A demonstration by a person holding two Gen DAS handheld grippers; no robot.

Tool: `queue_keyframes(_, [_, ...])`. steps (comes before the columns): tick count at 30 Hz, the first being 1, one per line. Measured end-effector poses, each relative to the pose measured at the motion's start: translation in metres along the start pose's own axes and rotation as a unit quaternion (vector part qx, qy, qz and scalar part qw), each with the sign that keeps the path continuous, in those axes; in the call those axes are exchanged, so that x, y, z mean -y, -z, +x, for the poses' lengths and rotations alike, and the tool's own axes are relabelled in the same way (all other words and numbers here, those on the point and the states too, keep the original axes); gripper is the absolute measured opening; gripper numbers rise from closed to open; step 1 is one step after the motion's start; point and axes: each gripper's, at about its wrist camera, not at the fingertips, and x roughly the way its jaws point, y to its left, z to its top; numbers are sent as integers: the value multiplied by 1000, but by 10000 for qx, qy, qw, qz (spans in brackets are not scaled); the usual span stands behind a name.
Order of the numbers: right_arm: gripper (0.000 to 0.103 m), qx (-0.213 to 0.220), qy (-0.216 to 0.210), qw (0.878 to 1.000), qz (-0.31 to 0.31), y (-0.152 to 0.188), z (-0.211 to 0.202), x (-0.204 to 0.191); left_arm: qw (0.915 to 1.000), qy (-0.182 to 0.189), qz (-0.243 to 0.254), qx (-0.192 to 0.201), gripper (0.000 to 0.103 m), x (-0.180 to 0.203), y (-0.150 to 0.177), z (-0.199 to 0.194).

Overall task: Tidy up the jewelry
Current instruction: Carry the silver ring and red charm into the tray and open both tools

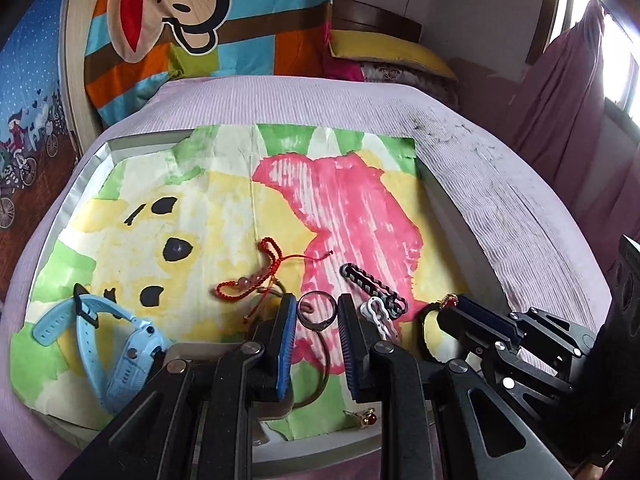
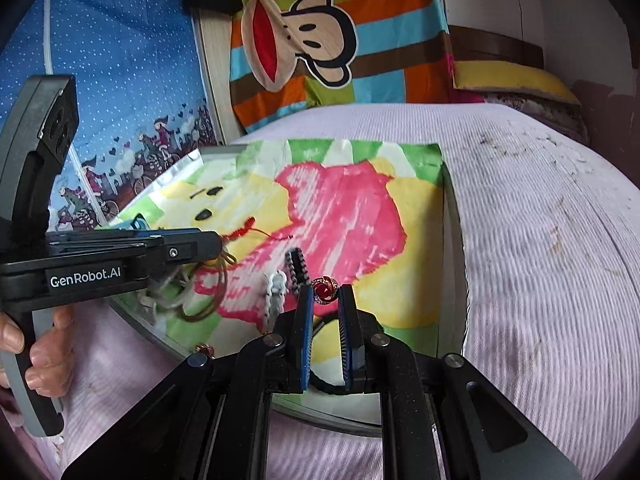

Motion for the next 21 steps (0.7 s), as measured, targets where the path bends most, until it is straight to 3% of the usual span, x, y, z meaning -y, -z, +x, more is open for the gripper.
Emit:
queue_keyframes(9, [11, -173, -12, 9998, 17, 5, 9, 1, 10000, 7, 14, -65, 21, 3, 3, 2])
queue_keyframes(12, [12, -188, -12, 9998, 40, 6, 9, 2, 10000, 93, 15, -4, 26, 3, 5, -1])
queue_keyframes(17, [25, -104, -7, 9999, 63, 8, 3, 3, 9992, 174, -67, 352, 55, 2, 10, -13])
queue_keyframes(18, [31, -66, 3, 10000, 65, 9, 1, 4, 9991, 141, -65, 406, 57, 2, 10, -15])
queue_keyframes(21, [34, 39, 13, 10000, 76, 9, -4, 5, 9985, 60, -119, 540, 62, 1, 11, -20])
